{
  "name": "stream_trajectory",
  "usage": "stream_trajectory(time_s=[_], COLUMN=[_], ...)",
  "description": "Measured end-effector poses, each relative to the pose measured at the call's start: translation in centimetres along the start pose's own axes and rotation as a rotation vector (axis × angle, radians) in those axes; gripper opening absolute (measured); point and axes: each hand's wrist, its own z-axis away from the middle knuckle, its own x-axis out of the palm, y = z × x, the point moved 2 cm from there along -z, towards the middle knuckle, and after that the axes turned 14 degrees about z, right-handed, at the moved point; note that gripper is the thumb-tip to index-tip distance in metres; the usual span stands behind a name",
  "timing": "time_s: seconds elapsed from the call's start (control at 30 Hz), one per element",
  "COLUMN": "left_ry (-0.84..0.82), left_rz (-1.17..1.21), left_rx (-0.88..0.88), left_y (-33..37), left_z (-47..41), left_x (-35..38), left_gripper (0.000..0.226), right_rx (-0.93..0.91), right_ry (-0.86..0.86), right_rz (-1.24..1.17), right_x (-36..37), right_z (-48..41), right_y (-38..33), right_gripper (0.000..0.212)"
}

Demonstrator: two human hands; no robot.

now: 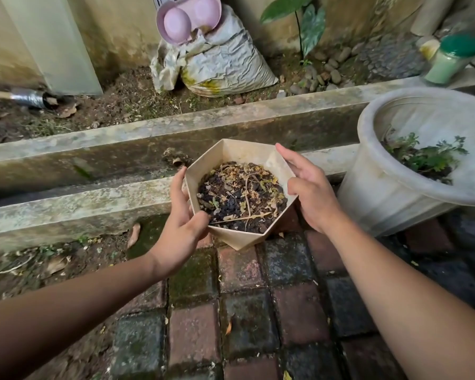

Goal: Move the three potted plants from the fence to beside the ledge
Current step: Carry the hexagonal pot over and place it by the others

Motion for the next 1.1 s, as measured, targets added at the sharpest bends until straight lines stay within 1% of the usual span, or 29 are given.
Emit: stream_trajectory(time_s=[0.1,0.2,0.3,0.47,0.53,0.67,0.77,0.83,1.0,1.1], left_ry=[0.011,0.008,0.016,0.030,0.030,0.009,0.010,0.016,-0.020,-0.048], left_rz=[-0.011,-0.050,-0.080,-0.099,-0.123,-0.161,-0.201,-0.157,-0.162,-0.179], left_rx=[0.003,-0.018,-0.058,-0.062,-0.053,-0.043,-0.047,-0.064,-0.026,-0.039], left_y=[0.2,0.4,0.8,1.6,1.8,1.7,1.7,1.7,1.5,1.3], left_z=[0.0,-0.1,-0.1,0.4,0.5,0.1,-0.1,-0.1,-0.3,-0.5], left_x=[0.0,-0.5,-0.5,0.1,0.1,-0.1,-0.1,-0.1,-0.2,-0.4], left_gripper=[0.091,0.093,0.093,0.096,0.098,0.092,0.089,0.093,0.092,0.089], right_rx=[0.012,-0.005,-0.015,-0.016,-0.015,-0.014,-0.014,-0.020,-0.026,-0.037], right_ry=[0.007,0.074,0.131,0.115,0.131,0.151,0.175,0.200,0.169,0.137], right_rz=[0.012,0.011,-0.054,-0.139,-0.145,-0.124,-0.116,-0.135,-0.143,-0.092], right_x=[0.2,1.1,1.5,1.4,1.5,1.6,1.5,1.6,1.7,1.4], right_z=[0.1,0.5,0.6,0.0,0.1,0.2,-0.1,0.0,0.0,0.2], right_y=[0.2,0.6,1.2,1.4,1.3,1.3,1.7,2.0,2.2,2.0], right_gripper=[0.076,0.074,0.074,0.076,0.073,0.066,0.069,0.072,0.074,0.074])
